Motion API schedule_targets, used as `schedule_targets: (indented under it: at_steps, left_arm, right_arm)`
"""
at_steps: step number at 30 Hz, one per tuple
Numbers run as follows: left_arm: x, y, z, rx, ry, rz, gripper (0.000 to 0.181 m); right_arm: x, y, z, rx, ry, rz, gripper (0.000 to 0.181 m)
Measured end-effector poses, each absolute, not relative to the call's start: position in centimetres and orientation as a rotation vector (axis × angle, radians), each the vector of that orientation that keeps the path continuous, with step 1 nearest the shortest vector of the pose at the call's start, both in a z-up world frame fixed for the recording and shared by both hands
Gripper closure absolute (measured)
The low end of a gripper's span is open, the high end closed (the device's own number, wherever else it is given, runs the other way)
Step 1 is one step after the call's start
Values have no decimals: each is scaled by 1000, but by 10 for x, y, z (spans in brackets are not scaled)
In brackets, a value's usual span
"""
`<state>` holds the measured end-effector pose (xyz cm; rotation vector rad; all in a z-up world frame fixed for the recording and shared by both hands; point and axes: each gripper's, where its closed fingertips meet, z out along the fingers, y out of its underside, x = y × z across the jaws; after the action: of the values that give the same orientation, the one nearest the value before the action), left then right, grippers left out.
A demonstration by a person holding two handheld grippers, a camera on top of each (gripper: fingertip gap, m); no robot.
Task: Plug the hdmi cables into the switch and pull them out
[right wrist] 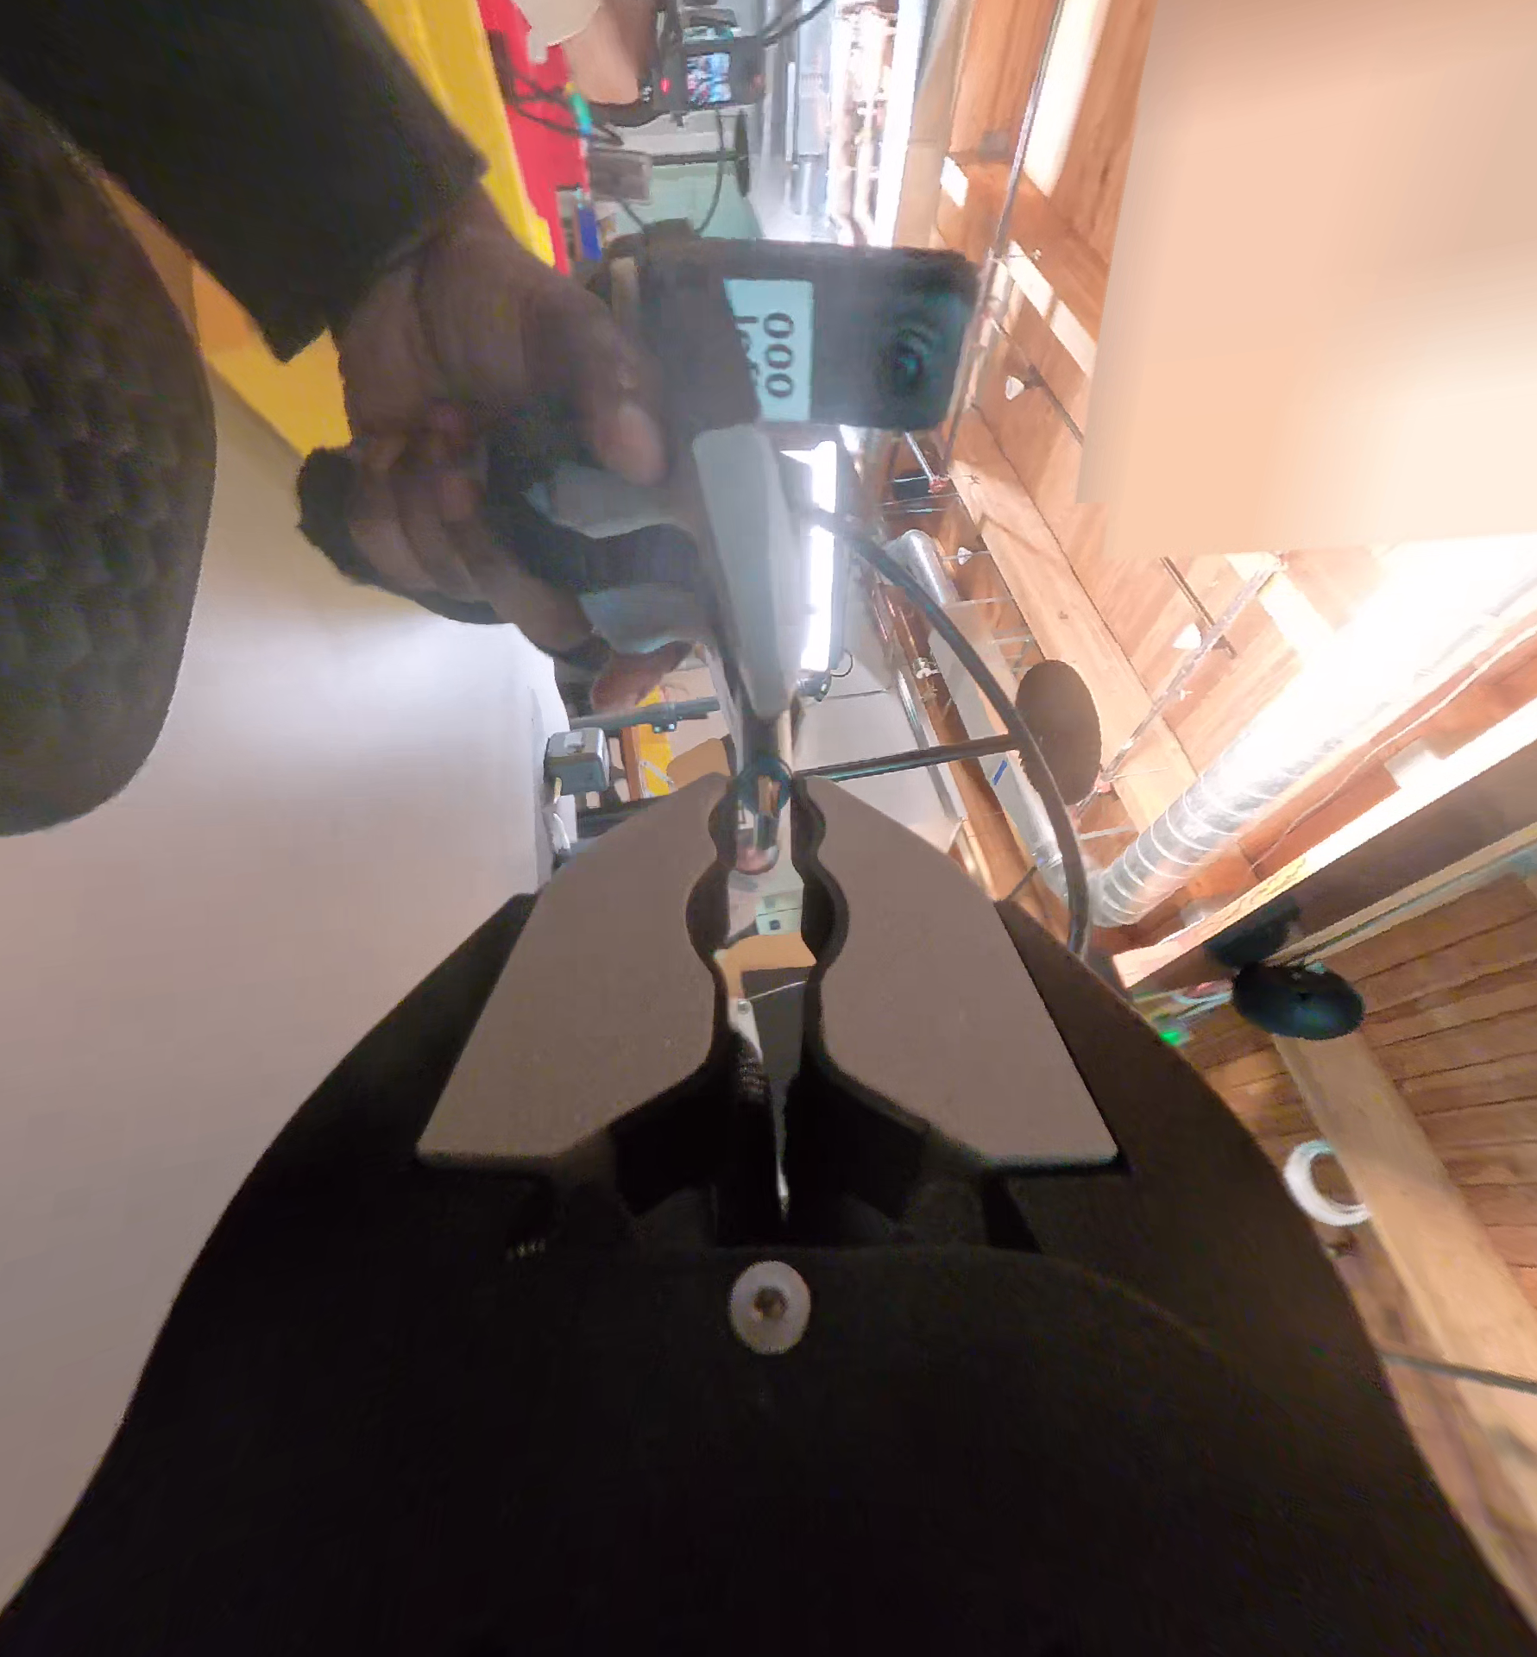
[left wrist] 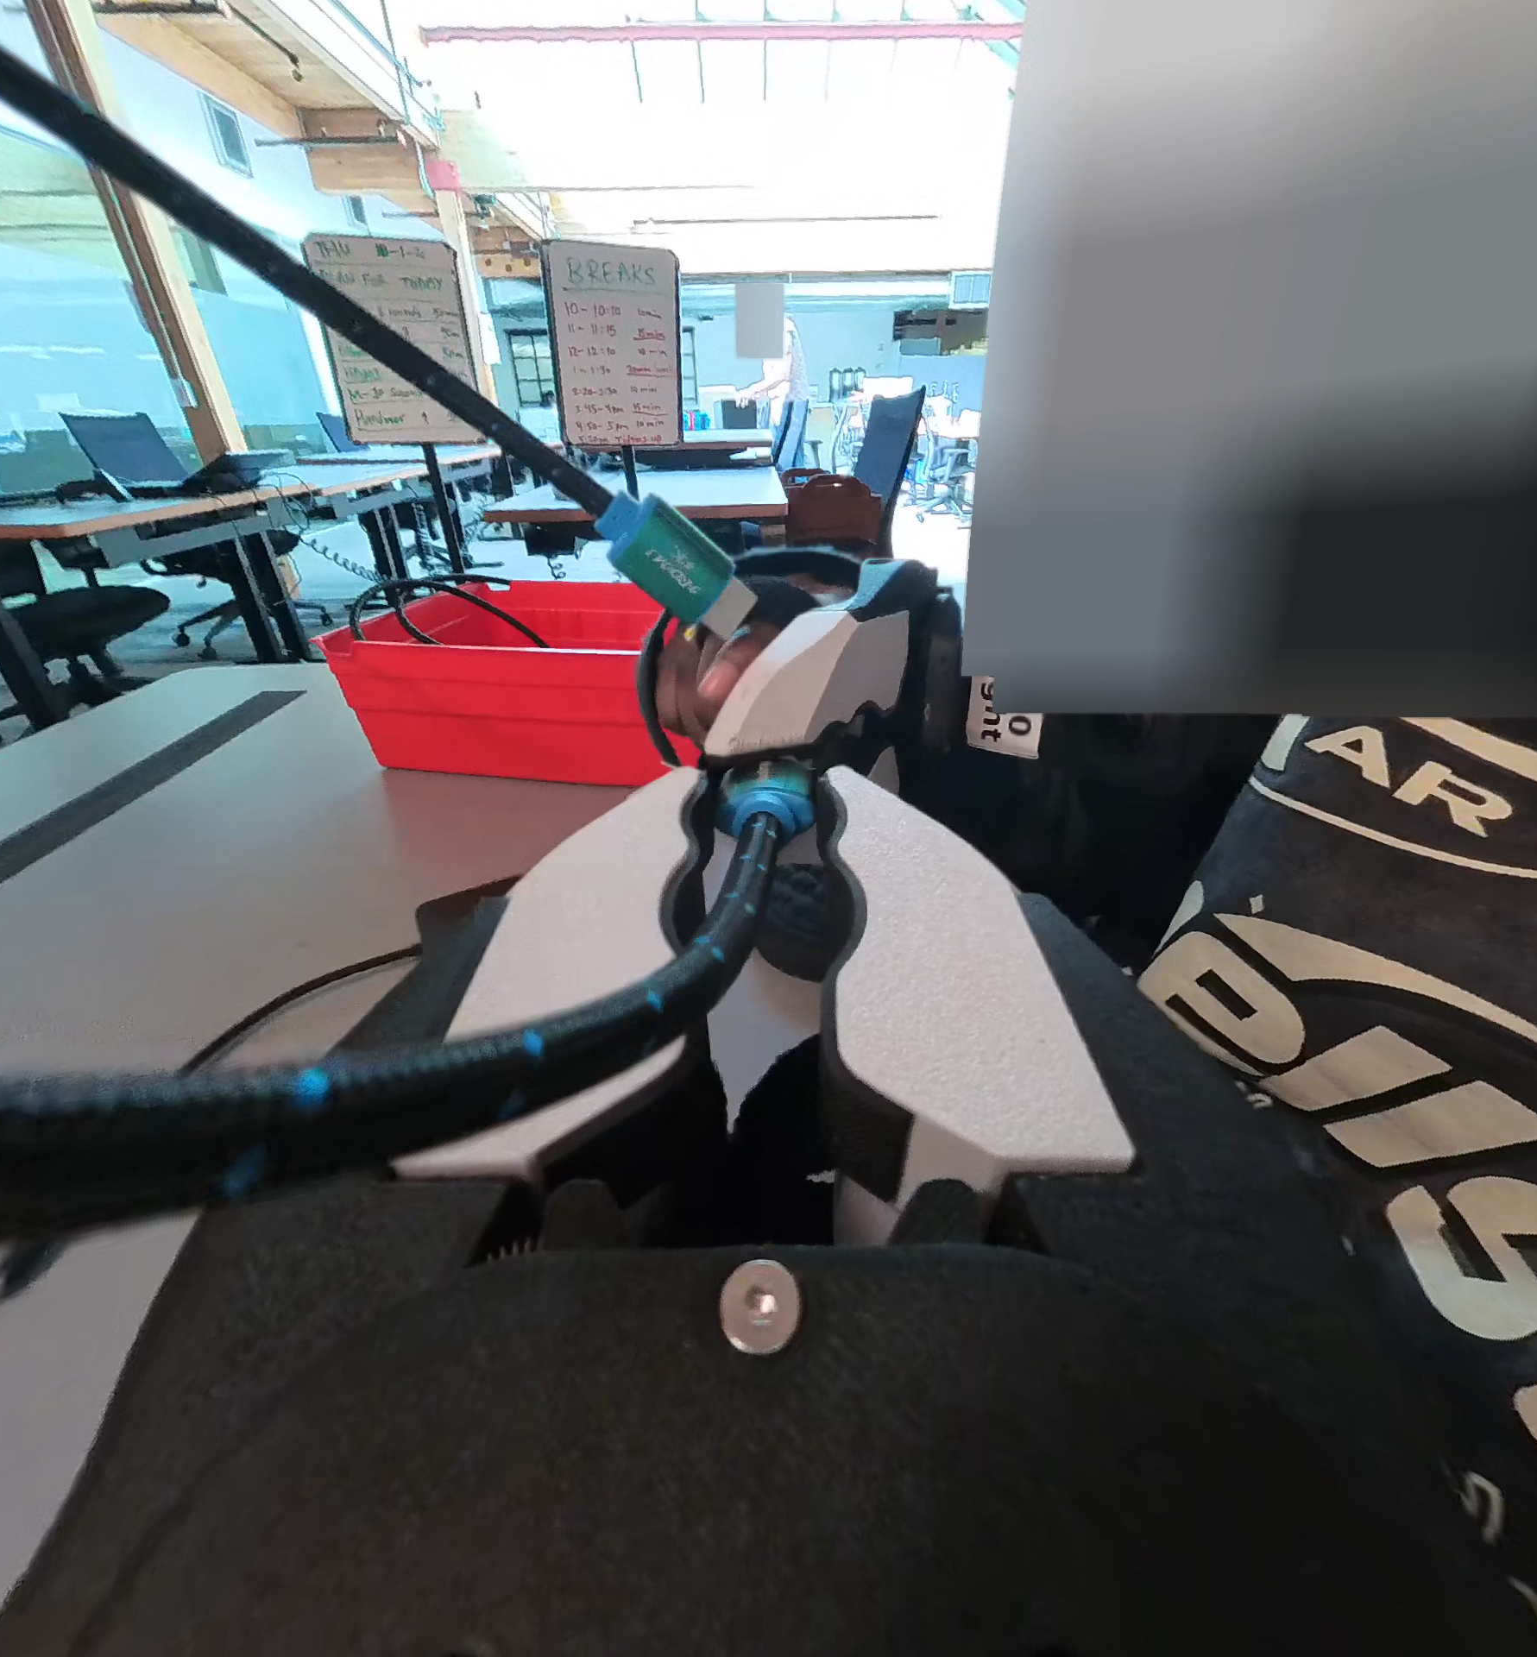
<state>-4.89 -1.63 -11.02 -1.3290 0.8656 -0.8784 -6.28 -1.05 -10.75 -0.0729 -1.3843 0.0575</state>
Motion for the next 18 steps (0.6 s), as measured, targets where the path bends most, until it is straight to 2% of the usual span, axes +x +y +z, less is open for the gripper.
schedule_targets:
  at_steps: [6,9,11,18]
  left_arm:
    - [-51,-20,-101,-1266,852,-878,161]
    - [-47,-20,-105,-1284,874,-893,161]
    - [-43,-20,-109,-1304,893,-899,160]
    - [-44,-19,-108,-1317,869,-915,159]
  right_arm:
    - [-55,-14,-95,-149,-1344,297,154]
    - [-58,-19,-101,-92,-1358,229,156]
    - [-60,-22,-106,-68,-1376,196,169]
    - [-60,-19,-107,-36,-1391,112,170]
